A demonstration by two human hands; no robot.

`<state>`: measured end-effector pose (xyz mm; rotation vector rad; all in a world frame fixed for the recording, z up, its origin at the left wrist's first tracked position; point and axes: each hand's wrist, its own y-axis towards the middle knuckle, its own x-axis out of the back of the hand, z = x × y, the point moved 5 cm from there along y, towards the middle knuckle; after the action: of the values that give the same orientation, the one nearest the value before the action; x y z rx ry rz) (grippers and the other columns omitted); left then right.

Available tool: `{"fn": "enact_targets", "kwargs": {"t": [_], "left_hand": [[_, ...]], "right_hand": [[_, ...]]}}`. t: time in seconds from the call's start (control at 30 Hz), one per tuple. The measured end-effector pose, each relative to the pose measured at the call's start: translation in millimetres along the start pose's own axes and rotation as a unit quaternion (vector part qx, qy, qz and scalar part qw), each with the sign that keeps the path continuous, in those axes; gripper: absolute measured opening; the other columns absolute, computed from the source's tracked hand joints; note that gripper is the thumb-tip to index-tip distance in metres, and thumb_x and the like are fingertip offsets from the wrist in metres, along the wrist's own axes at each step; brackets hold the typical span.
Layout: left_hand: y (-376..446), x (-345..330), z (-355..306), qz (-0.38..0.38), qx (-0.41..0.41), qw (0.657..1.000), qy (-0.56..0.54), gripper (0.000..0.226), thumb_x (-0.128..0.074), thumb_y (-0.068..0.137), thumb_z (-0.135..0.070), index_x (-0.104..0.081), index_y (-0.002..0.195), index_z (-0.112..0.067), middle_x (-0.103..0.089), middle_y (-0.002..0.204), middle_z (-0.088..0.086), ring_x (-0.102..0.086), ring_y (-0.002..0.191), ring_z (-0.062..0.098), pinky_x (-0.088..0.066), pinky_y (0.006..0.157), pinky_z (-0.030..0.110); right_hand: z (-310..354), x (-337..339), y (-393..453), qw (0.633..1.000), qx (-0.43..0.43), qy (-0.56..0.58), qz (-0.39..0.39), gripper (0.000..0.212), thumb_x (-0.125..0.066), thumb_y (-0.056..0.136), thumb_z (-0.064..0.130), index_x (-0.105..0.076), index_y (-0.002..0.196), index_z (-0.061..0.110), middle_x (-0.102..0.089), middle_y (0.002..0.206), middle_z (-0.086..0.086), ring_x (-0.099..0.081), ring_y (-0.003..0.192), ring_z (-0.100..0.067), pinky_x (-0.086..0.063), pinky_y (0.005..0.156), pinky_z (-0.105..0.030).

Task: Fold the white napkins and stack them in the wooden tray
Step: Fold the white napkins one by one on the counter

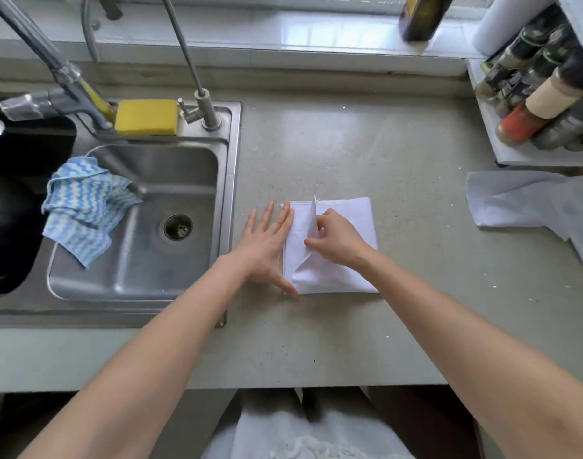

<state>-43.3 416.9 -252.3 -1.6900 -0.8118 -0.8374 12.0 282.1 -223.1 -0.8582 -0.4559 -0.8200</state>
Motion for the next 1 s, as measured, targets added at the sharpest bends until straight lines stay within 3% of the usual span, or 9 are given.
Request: {"fn": "enact_targets", "kwargs": {"t": [0.13,0.3,0.37,0.43,0.5,0.53,0.6,0.77,1.0], "left_hand": [[-1,1,10,-0.006,-0.041,0.999,-0.012,0.154,-0.069,0.046,-0.082,0.031,0.145,-0.020,0.039,0.150,-0.005,0.038,0.137,0.019,0.020,0.115,0.043],[-4,13,26,0.021,-0.085,0.996,-0.017,0.139,-0.074,0.058,-0.070,0.016,0.151,-0.019,0.029,0.150,-0.010,0.027,0.140,0.011,0.014,0.116,0.032],[-2,25,30,0.019,-0.096,0.988,-0.121,0.104,-0.074,0.077,-0.042,-0.006,0.154,-0.024,0.006,0.159,-0.008,0.008,0.146,0.012,0.001,0.120,0.032],[2,38,33,-0.035,-0.063,0.963,-0.260,0.064,-0.061,0.090,-0.021,-0.034,0.148,-0.025,-0.035,0.153,-0.004,-0.026,0.143,0.015,-0.021,0.117,0.033],[6,48,35,-0.110,0.031,0.935,-0.334,0.038,-0.054,0.096,-0.026,-0.057,0.133,-0.020,-0.063,0.125,0.000,-0.056,0.115,0.014,-0.042,0.097,0.028],[8,50,35,-0.137,0.074,0.923,-0.352,0.033,-0.054,0.096,-0.029,-0.063,0.125,-0.017,-0.067,0.116,-0.001,-0.060,0.102,0.012,-0.043,0.087,0.025],[14,51,29,-0.167,0.112,0.907,-0.371,0.027,-0.058,0.094,-0.029,-0.069,0.113,-0.014,-0.069,0.107,-0.001,-0.060,0.092,0.011,-0.043,0.080,0.023],[26,54,23,-0.186,0.171,0.893,-0.373,0.016,-0.063,0.090,-0.016,-0.069,0.102,-0.007,-0.068,0.102,0.007,-0.062,0.096,0.019,-0.045,0.081,0.025],[28,65,18,-0.221,0.166,0.911,-0.305,0.009,-0.065,0.088,-0.018,-0.065,0.089,-0.008,-0.066,0.101,0.009,-0.062,0.093,0.025,-0.046,0.078,0.032]], "right_hand": [[11,-11,3,0.997,0.041,-0.068,-0.011,0.030,-0.059,0.085,0.021,-0.039,0.064,0.017,-0.039,0.083,0.001,-0.047,0.069,-0.021,-0.042,0.062,-0.035],[18,-25,4,0.989,0.059,-0.130,-0.026,0.015,-0.056,0.087,0.028,-0.049,0.081,0.017,-0.046,0.096,-0.002,-0.052,0.088,-0.023,-0.039,0.069,-0.032],[19,-27,4,0.989,0.054,-0.133,-0.034,0.024,-0.057,0.087,0.038,-0.052,0.089,0.015,-0.048,0.101,-0.002,-0.051,0.092,-0.022,-0.043,0.072,-0.035],[20,-28,2,0.989,0.051,-0.133,-0.038,0.037,-0.057,0.087,0.050,-0.051,0.096,0.015,-0.047,0.104,-0.002,-0.050,0.093,-0.020,-0.043,0.073,-0.036],[21,-29,-1,0.987,0.058,-0.147,-0.043,0.044,-0.058,0.084,0.056,-0.048,0.099,0.016,-0.046,0.106,-0.001,-0.049,0.095,-0.021,-0.041,0.072,-0.035],[21,-30,-3,0.985,0.062,-0.157,-0.045,0.046,-0.059,0.083,0.057,-0.047,0.101,0.016,-0.045,0.106,-0.002,-0.048,0.096,-0.021,-0.041,0.072,-0.035],[22,-32,-7,0.979,0.074,-0.180,-0.054,0.050,-0.061,0.080,0.058,-0.045,0.103,0.017,-0.044,0.107,-0.002,-0.047,0.098,-0.022,-0.041,0.076,-0.036],[17,-36,-17,0.962,0.129,-0.227,-0.078,0.056,-0.060,0.077,0.064,-0.046,0.108,0.020,-0.044,0.110,-0.001,-0.042,0.101,-0.022,-0.037,0.086,-0.036],[-21,-17,-28,0.948,0.200,-0.239,-0.070,0.045,-0.057,0.086,0.050,-0.052,0.122,0.023,-0.040,0.138,-0.001,-0.033,0.131,-0.022,-0.017,0.110,-0.034]]}}
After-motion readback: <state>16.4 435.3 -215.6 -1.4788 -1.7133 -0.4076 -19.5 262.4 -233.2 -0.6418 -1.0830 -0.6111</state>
